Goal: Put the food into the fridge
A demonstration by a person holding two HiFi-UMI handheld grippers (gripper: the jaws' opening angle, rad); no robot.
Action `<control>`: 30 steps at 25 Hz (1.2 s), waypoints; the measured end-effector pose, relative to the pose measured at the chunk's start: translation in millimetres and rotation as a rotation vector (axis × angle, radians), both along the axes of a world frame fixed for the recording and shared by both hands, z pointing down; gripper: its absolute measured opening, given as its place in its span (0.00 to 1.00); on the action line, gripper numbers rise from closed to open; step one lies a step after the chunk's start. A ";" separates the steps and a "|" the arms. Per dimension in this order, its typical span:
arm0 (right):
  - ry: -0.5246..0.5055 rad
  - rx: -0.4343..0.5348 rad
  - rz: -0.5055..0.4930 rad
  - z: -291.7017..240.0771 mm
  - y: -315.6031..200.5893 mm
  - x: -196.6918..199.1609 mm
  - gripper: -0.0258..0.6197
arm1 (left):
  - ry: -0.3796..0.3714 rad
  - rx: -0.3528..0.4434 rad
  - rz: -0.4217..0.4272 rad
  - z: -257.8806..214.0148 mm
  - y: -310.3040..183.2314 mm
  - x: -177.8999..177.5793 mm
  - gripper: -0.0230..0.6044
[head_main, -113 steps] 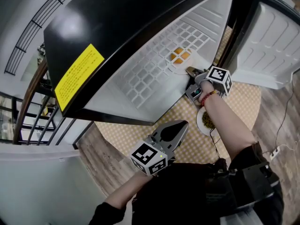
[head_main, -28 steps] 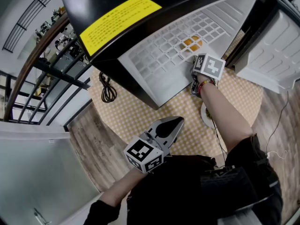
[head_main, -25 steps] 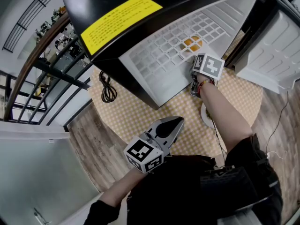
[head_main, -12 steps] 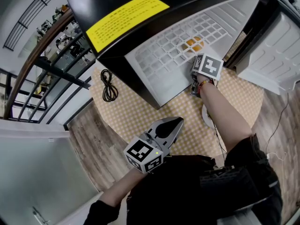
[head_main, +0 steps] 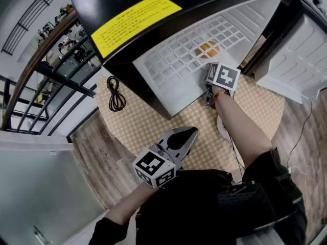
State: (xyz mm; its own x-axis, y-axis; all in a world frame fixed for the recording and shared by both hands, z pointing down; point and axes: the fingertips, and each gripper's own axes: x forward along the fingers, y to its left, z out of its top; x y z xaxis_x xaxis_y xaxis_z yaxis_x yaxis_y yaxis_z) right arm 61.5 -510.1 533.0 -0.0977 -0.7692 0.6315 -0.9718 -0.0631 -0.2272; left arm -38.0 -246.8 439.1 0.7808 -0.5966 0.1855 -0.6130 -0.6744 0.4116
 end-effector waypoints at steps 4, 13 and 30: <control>0.006 0.008 -0.007 -0.7 1.8 1.6 0.39 | -0.002 0.001 0.002 -1.2 0.1 1.3 0.06; 0.004 0.026 -0.026 -3.8 3.7 2.1 0.40 | -0.007 -0.001 -0.002 -0.7 2.4 4.2 0.06; -0.096 0.064 0.023 -13.7 11.4 42.5 0.35 | -0.006 0.003 0.013 -0.8 10.7 39.6 0.06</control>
